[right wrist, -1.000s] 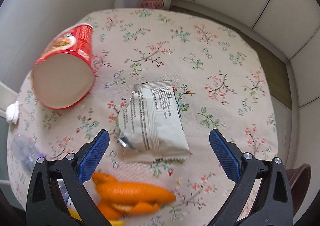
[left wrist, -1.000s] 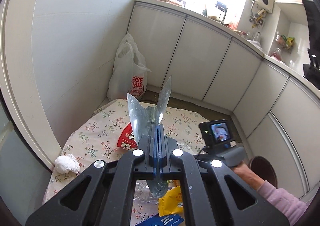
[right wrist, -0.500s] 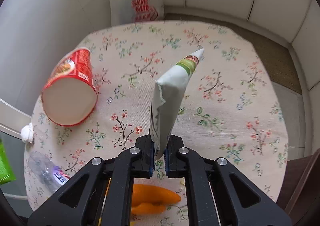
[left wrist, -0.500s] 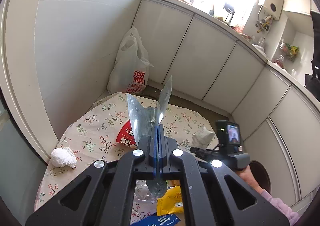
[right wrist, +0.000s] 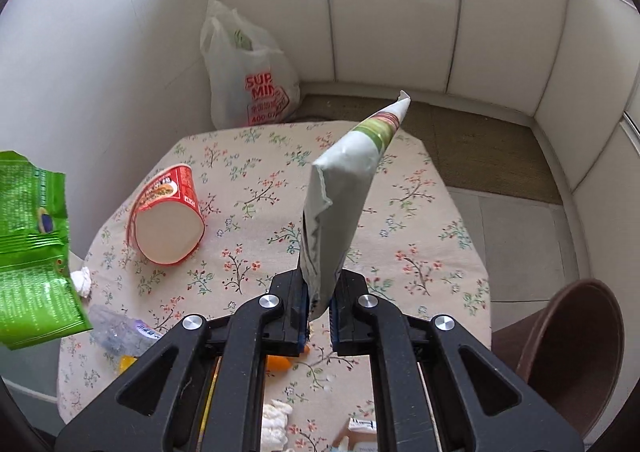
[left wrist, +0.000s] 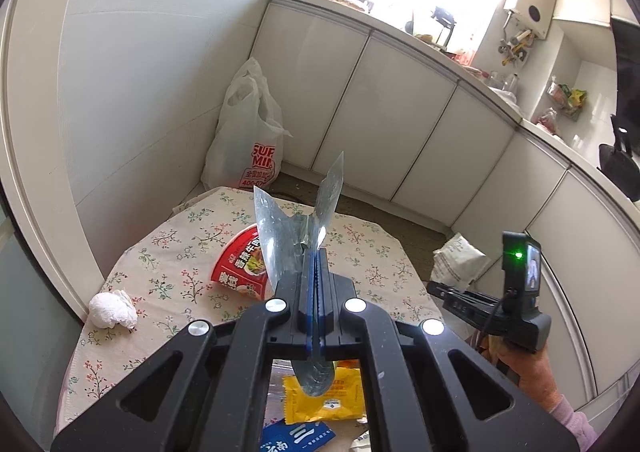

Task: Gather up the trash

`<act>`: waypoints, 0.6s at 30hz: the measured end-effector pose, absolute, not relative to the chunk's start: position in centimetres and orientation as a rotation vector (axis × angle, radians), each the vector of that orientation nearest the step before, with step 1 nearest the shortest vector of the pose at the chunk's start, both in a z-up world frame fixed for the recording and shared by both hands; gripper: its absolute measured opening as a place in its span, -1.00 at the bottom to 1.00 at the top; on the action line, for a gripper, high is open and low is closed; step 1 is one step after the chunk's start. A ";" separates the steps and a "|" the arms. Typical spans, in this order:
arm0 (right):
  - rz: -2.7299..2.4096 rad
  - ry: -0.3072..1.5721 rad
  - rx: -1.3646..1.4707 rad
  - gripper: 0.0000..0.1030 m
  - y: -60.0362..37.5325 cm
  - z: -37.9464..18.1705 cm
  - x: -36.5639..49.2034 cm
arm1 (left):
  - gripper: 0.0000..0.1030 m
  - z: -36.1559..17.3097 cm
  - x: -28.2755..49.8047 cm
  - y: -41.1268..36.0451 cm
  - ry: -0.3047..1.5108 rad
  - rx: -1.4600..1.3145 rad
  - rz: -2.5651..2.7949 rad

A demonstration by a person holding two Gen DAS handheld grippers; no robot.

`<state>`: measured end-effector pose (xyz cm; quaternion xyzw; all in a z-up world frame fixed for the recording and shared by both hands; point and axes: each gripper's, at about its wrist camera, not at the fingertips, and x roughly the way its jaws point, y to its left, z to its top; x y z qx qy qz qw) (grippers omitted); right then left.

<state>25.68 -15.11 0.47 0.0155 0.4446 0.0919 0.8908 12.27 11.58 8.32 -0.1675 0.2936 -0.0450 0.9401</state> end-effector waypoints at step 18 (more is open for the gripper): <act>-0.080 0.681 0.019 -0.85 -24.8 4.8 17.4 | -0.99 8.8 12.1 6.1 0.596 -0.292 -0.164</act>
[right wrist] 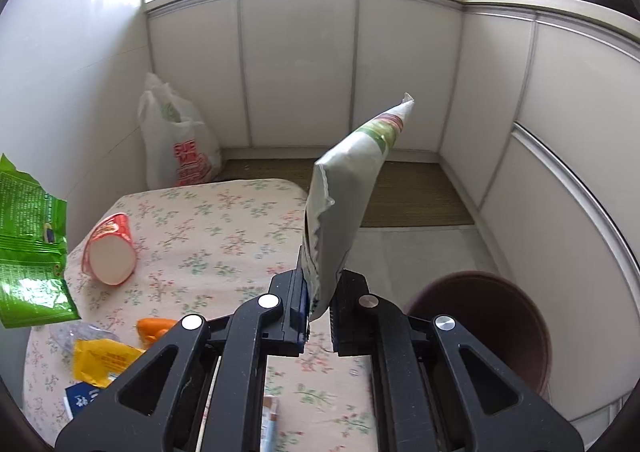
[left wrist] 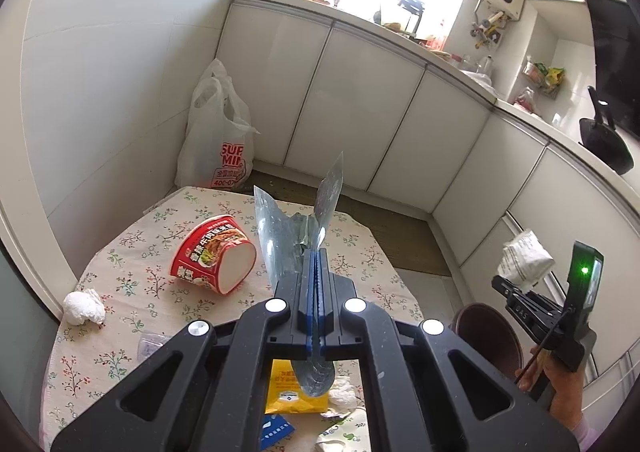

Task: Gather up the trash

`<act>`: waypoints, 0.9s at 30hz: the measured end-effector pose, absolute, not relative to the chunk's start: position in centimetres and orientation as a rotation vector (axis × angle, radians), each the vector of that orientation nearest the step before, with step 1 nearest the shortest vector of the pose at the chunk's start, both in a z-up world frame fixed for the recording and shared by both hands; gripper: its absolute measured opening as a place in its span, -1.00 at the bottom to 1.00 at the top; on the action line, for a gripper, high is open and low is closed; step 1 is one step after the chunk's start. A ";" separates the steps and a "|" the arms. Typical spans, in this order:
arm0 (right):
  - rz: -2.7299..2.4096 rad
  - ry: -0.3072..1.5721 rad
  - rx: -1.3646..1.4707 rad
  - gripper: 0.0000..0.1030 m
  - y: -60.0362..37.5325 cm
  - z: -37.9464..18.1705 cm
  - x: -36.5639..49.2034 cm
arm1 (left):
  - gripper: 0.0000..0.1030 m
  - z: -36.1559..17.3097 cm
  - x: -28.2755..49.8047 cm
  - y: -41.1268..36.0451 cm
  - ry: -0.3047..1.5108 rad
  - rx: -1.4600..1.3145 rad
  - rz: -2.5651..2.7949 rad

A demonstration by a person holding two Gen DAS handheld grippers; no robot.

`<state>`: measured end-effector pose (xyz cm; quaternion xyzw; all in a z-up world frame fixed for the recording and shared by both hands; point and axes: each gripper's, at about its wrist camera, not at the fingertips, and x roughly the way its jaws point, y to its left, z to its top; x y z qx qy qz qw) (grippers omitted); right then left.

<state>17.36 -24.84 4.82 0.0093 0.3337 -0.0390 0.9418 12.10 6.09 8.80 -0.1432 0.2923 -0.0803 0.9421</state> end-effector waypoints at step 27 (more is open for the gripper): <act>-0.459 0.779 -0.027 0.75 -37.1 0.3 12.1 | -0.99 9.4 10.8 -4.4 0.599 -0.179 -0.287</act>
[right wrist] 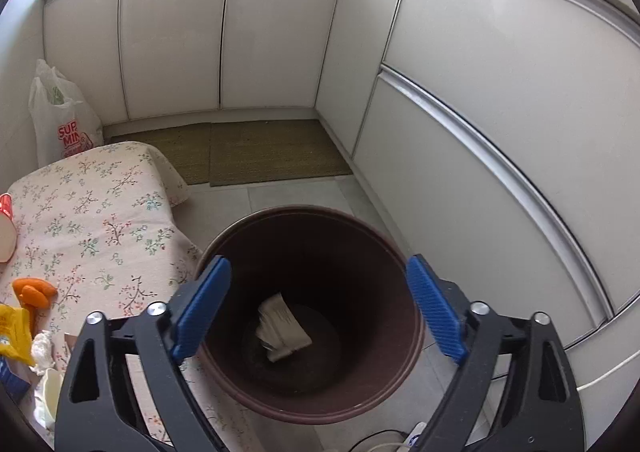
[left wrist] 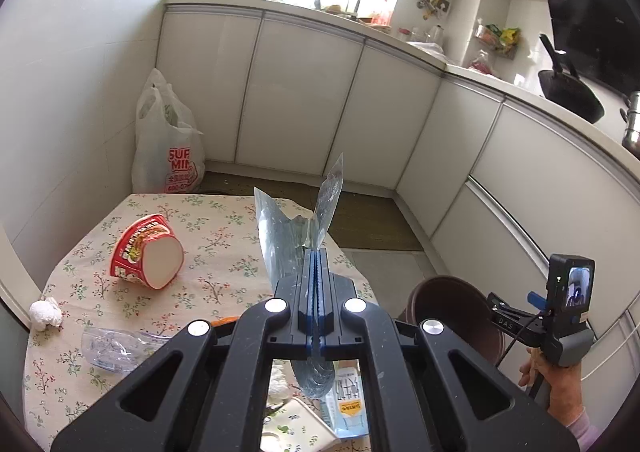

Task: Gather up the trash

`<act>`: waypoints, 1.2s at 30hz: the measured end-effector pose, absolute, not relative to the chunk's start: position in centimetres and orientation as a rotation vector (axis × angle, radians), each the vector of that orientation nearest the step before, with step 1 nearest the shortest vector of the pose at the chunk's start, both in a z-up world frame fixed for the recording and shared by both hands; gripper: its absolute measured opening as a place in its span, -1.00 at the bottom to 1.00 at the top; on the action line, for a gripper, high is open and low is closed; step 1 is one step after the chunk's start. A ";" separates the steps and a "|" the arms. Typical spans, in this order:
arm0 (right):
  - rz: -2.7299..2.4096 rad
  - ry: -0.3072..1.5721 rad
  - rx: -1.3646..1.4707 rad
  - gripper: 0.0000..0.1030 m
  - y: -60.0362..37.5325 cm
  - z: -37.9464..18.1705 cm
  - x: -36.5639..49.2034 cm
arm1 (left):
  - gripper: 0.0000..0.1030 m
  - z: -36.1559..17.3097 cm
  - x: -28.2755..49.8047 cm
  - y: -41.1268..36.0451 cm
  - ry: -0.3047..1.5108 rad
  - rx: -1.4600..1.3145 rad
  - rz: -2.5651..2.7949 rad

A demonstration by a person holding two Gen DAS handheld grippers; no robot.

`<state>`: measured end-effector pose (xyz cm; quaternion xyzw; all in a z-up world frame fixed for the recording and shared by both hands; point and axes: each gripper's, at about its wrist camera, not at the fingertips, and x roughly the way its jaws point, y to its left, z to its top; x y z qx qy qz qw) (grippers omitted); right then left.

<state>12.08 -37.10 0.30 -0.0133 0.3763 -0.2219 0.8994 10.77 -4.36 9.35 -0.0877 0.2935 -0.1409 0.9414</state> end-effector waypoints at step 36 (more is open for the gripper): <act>-0.736 0.637 0.256 0.86 -50.6 3.1 2.5 | -0.93 7.0 17.9 -33.6 0.824 -0.092 -0.655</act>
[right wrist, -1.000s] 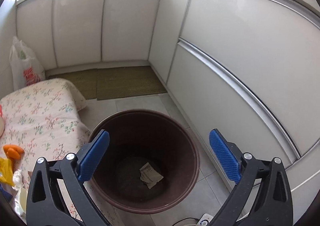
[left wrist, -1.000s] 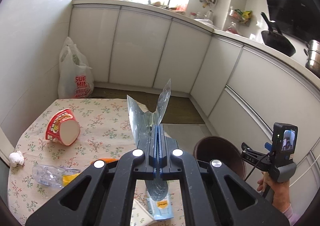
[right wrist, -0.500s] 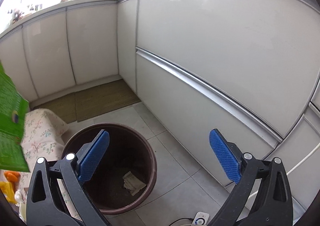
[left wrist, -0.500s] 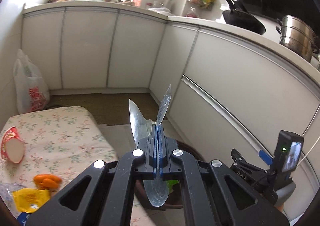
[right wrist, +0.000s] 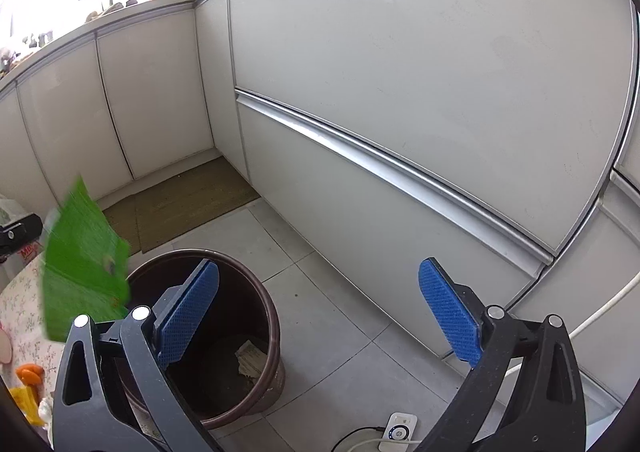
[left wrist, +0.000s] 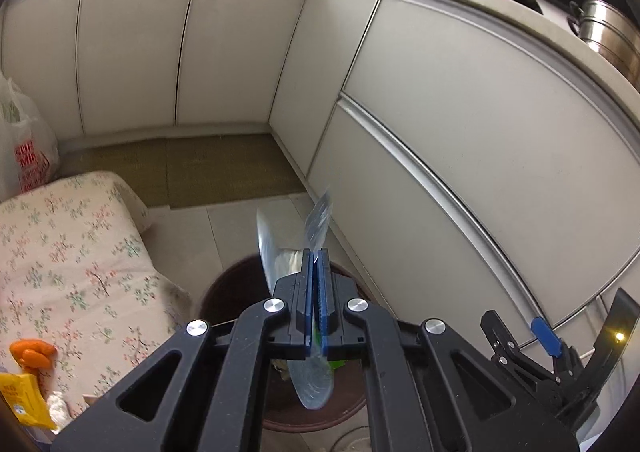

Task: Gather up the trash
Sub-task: 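Open the left tool over the bin to drop the green wrapper, then move the left tool back to the table and grasp the crumpled white tissue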

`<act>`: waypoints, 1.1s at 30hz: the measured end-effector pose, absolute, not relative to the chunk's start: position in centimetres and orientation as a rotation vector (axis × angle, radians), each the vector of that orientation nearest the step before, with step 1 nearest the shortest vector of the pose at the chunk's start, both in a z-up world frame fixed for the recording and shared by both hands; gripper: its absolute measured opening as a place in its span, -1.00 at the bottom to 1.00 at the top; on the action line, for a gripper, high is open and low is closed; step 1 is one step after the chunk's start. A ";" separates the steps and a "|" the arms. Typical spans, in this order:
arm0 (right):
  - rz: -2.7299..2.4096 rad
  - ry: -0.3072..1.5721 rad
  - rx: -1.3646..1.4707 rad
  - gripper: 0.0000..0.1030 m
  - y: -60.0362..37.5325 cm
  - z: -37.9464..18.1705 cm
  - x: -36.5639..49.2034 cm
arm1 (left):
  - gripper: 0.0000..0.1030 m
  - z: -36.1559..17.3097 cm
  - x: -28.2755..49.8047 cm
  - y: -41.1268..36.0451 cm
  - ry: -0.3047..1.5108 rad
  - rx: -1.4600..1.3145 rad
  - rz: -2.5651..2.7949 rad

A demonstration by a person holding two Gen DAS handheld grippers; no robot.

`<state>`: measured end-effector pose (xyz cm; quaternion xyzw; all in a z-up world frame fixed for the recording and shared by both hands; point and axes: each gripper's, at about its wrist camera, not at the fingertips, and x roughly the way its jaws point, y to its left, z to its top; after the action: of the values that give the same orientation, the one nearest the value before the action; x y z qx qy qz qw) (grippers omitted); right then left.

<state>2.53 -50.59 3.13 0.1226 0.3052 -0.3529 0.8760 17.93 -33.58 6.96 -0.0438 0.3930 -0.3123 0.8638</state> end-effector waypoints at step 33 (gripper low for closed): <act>-0.417 0.585 0.146 0.86 -36.6 4.8 8.0 | 0.79 4.0 14.6 -15.5 0.885 -0.044 -0.275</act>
<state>7.97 -36.59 4.79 0.0712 0.2861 -0.2039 0.9336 14.59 -15.55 4.00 -0.0212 0.4270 -0.1326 0.8942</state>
